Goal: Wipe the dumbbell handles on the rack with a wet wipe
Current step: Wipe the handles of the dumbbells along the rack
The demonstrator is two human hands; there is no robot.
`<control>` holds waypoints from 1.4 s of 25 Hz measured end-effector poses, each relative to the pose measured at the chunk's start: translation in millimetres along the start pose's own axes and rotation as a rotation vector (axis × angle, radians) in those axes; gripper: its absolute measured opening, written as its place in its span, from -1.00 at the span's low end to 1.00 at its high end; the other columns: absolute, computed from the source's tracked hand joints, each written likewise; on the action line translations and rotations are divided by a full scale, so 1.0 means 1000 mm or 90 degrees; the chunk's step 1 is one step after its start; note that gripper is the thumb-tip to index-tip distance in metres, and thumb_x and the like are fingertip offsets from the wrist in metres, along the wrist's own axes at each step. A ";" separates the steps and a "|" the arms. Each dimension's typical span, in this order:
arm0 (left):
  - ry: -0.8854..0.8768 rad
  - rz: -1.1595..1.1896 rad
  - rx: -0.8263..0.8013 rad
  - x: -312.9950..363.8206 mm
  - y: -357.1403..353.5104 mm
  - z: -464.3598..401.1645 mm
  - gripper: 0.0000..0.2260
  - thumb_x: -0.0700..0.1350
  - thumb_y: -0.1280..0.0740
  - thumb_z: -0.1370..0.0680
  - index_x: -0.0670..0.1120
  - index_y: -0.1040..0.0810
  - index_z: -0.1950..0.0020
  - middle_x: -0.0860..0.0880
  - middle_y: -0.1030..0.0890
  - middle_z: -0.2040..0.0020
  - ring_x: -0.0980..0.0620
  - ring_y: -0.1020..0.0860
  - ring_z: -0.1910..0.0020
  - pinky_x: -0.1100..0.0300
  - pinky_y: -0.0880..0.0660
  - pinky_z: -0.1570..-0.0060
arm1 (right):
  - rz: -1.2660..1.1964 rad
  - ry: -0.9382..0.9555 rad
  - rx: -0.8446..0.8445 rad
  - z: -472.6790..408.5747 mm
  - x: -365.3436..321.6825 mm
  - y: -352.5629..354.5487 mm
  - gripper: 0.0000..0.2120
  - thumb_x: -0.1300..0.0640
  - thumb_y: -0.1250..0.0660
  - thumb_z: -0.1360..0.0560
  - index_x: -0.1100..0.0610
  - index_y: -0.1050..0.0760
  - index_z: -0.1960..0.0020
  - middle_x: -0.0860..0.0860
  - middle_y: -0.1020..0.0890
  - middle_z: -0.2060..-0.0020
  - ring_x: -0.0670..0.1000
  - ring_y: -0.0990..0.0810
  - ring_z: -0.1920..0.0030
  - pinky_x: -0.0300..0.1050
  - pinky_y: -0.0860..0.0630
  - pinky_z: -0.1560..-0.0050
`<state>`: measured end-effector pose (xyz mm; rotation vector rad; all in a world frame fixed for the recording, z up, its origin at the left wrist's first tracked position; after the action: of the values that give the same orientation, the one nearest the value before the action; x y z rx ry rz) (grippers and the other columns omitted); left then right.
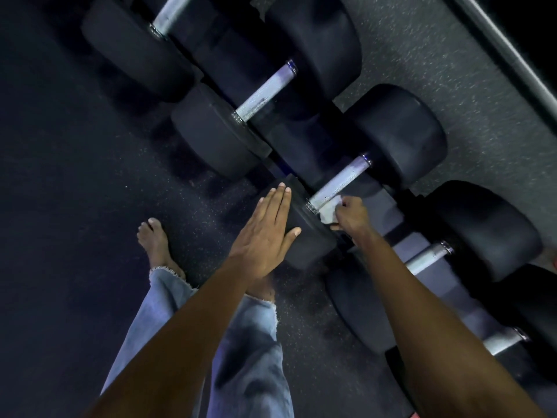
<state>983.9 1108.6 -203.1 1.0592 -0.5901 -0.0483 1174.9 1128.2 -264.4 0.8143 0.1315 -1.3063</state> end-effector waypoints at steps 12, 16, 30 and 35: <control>-0.185 -0.069 0.104 0.074 0.175 0.011 -0.42 0.11 0.07 -0.61 -0.20 0.03 -0.54 -0.10 -0.01 -0.56 0.02 0.06 -0.53 0.13 0.04 -0.48 | -0.412 0.034 0.075 0.138 -0.085 0.075 -0.88 0.34 -0.36 -0.46 0.16 -0.54 0.06 0.07 -0.63 0.20 0.00 -0.61 0.22 -0.22 -0.57 0.37; -0.241 -0.116 0.099 0.101 0.236 0.016 -0.45 0.07 -0.05 -0.61 -0.23 -0.13 -0.51 -0.13 -0.15 -0.53 -0.03 -0.10 -0.51 0.04 -0.18 -0.44 | -0.443 0.028 0.131 0.191 -0.108 0.099 -0.88 0.33 -0.35 -0.48 0.13 -0.55 0.08 0.06 -0.66 0.18 0.01 -0.63 0.19 -0.18 -0.59 0.33; -0.571 -0.144 -0.032 0.217 0.420 0.040 -0.24 0.37 0.20 -0.48 -0.06 0.07 -0.55 0.11 0.08 -0.53 0.19 0.12 -0.51 0.22 0.03 -0.49 | -0.433 0.035 0.422 0.405 -0.170 0.211 -0.88 0.26 -0.36 -0.46 0.25 -0.52 0.02 0.11 -0.58 0.06 0.01 -0.57 0.16 -0.06 -0.64 0.22; -0.634 -0.144 -0.059 0.265 0.416 0.039 -0.14 0.46 0.34 -0.39 -0.03 0.09 -0.55 0.11 0.06 -0.54 0.21 0.11 -0.50 0.32 0.07 -0.42 | -0.393 0.005 0.519 0.449 -0.134 0.233 -0.82 0.22 -0.35 -0.46 0.05 -0.36 0.07 -0.06 -0.42 0.15 -0.06 -0.43 0.08 -0.35 -0.42 0.21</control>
<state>1090.0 1203.8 271.1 0.9644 -1.3388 -0.8282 1185.4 975.5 235.5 1.5476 -0.1772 -1.9790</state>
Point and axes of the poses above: each hand's wrist, its own z-axis away from the middle knuckle, its own y-axis out of the back of the hand, x = y × z, the point moved 6 cm from there along -z, towards the middle knuckle
